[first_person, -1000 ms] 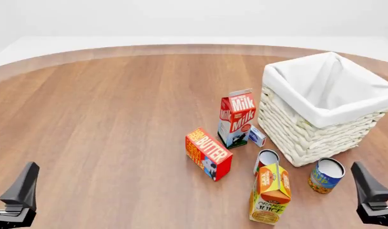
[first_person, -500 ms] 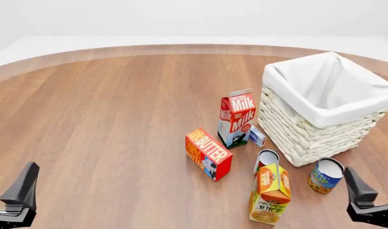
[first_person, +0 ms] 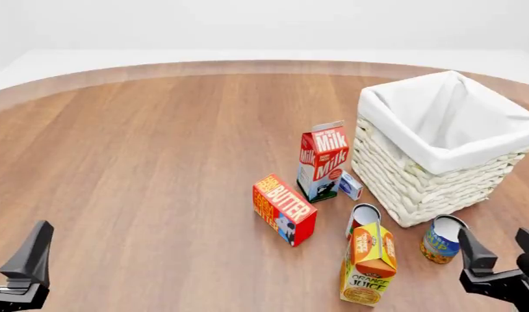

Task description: Pick up the alphabet soup, and put it in the basket.

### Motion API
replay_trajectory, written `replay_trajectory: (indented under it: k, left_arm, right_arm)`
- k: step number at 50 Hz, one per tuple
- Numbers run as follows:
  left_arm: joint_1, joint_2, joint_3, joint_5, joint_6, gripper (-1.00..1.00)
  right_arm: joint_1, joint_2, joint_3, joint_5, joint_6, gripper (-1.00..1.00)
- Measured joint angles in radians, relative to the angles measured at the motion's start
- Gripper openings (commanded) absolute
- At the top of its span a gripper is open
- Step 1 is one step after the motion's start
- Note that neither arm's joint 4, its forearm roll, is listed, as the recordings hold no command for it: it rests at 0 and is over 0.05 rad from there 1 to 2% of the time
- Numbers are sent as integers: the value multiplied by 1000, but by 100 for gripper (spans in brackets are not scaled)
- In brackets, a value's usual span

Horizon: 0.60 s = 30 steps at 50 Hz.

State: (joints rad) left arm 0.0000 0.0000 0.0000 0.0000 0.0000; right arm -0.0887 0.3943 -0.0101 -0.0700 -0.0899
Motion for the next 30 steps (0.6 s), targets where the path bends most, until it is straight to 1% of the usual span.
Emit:
replay_trajectory:
  k: [18,30]
  left_arm:
    - [0,0,0,0,0,100]
    - [0,0,0,0,0,100]
  right_arm:
    - [-5,172,8,-147,11,100]
    - [-6,360,9,-316,16,100]
